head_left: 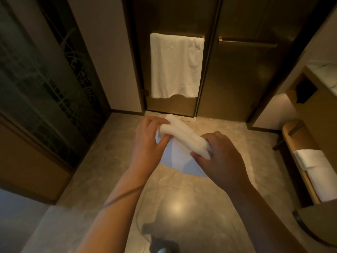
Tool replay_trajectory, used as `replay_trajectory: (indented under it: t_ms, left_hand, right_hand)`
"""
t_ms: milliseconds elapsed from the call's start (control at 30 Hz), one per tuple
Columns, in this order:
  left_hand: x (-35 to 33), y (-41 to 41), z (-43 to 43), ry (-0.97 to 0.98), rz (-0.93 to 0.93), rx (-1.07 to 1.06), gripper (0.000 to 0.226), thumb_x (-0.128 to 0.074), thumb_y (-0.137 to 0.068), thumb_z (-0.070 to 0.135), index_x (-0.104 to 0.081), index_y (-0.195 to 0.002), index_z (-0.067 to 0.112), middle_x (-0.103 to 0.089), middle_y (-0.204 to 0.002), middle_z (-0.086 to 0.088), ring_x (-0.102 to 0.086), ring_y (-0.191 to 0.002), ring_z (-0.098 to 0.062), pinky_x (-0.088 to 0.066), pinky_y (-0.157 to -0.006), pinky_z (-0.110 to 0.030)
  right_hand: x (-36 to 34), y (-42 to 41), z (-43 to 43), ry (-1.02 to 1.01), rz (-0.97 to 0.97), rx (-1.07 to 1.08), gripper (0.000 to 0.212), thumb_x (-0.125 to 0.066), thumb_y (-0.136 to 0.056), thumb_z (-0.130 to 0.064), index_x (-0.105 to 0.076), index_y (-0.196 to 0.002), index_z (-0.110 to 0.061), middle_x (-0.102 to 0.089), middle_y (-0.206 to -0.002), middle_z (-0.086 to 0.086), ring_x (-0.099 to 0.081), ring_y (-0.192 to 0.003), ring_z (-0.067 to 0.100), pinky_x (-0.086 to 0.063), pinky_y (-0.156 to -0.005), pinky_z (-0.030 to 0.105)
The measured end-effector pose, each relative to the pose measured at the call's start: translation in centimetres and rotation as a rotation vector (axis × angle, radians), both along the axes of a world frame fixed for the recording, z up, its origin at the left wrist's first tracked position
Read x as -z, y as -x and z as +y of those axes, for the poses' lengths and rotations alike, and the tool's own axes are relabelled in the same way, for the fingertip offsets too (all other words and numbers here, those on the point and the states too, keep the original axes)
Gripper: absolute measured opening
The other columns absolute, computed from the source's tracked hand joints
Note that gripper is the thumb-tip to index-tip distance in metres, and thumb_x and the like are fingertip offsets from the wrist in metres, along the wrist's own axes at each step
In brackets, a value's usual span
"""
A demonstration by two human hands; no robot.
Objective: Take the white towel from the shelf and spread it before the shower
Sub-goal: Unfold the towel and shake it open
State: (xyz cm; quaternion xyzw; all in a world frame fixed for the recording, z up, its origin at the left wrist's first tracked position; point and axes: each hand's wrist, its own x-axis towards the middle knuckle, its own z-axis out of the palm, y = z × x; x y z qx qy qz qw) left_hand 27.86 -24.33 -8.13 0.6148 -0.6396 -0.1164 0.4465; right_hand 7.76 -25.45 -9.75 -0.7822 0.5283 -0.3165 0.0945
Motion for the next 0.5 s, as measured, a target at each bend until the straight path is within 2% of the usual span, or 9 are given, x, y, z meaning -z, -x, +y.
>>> replay_trajectory:
  t_ms: [67,167,267,333,400,500]
  left_hand:
    - [-0.3,1.6,0.1,-0.015,0.016,0.034,0.018,-0.064,-0.087,0.030,-0.056,-0.102,0.034,-0.048,-0.098,0.027,-0.048,-0.097,0.008,-0.036,-0.076,-0.010]
    - [-0.8,3.8,0.0,-0.033,0.006,0.074,0.016,-0.062,-0.088,0.031,-0.053,-0.100,0.036,-0.050,-0.093,0.029,-0.046,-0.093,0.016,-0.034,-0.070,-0.007]
    - [-1.2,5.3,0.1,-0.012,-0.018,0.110,0.017,-0.062,-0.088,0.029,-0.055,-0.104,0.029,-0.055,-0.097,0.016,-0.047,-0.087,0.007,-0.035,-0.071,-0.008]
    - [-1.6,6.0,0.2,-0.021,-0.018,0.131,0.018,-0.062,-0.089,0.030,-0.053,-0.104,0.029,-0.054,-0.098,0.013,-0.049,-0.085,0.005,-0.036,-0.070,-0.011]
    - [-2.1,6.5,0.3,-0.029,-0.002,0.151,0.017,-0.061,-0.089,0.029,-0.052,-0.103,0.030,-0.054,-0.097,0.015,-0.051,-0.088,0.005,-0.040,-0.071,-0.015]
    - [-2.9,7.2,0.6,-0.002,0.010,0.200,0.016,-0.062,-0.088,0.026,-0.052,-0.100,0.029,-0.056,-0.095,0.012,-0.053,-0.088,-0.002,-0.048,-0.073,-0.025]
  right_hand:
    - [-0.2,1.5,0.5,-0.043,0.013,-0.011,0.041,-0.072,-0.072,-0.051,-0.049,-0.102,-0.035,-0.041,-0.086,-0.024,-0.048,-0.075,0.004,-0.044,-0.060,0.017]
    - [-0.5,3.6,1.1,-0.134,0.043,-0.018,0.040,-0.061,-0.075,-0.059,-0.043,-0.107,-0.042,-0.041,-0.083,-0.029,-0.051,-0.075,0.000,-0.049,-0.061,0.023]
    - [-0.9,4.7,1.8,-0.202,-0.018,-0.081,0.063,-0.058,-0.079,-0.057,-0.025,-0.133,-0.054,-0.046,-0.101,-0.033,-0.052,-0.079,-0.006,-0.045,-0.064,0.017]
    - [-1.2,5.2,2.3,-0.240,-0.011,-0.140,0.066,-0.055,-0.083,-0.055,-0.016,-0.136,-0.058,-0.055,-0.110,-0.023,-0.055,-0.085,0.000,-0.050,-0.069,0.022]
    - [-1.4,5.9,2.6,-0.291,0.026,-0.162,0.051,-0.051,-0.085,-0.057,-0.026,-0.130,-0.057,-0.058,-0.107,-0.014,-0.057,-0.086,0.005,-0.054,-0.074,0.032]
    - [-1.7,6.7,2.8,-0.319,0.061,-0.141,0.037,-0.046,-0.086,-0.060,-0.045,-0.118,-0.041,-0.059,-0.101,-0.010,-0.056,-0.082,0.006,-0.052,-0.073,0.033]
